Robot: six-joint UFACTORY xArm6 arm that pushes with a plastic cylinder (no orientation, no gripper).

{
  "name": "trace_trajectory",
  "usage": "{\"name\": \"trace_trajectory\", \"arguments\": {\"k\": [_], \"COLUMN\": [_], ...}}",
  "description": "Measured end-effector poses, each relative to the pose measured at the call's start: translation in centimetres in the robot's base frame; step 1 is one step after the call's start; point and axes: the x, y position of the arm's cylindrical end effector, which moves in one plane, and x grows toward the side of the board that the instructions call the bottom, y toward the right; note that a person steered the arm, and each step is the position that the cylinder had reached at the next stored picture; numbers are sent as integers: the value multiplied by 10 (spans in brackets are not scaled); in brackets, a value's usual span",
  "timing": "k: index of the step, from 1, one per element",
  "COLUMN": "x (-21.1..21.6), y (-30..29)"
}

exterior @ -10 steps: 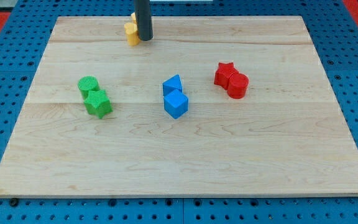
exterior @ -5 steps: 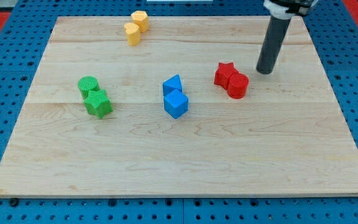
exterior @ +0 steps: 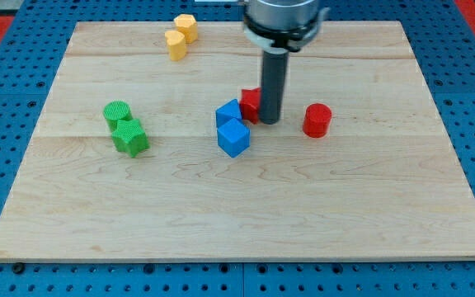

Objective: Slide the red star closer to the yellow heart

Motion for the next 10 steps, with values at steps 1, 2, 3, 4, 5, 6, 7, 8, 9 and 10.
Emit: {"name": "trace_trajectory", "arguments": {"k": [1, 2, 3, 4, 5, 6, 7, 8, 9, 10], "x": [-21, -46, -42, -40, -58, -77, -78, -53, -52, -86], "y": [-40, -73, -49, 1, 0, -33, -58, -47, -53, -57]}}
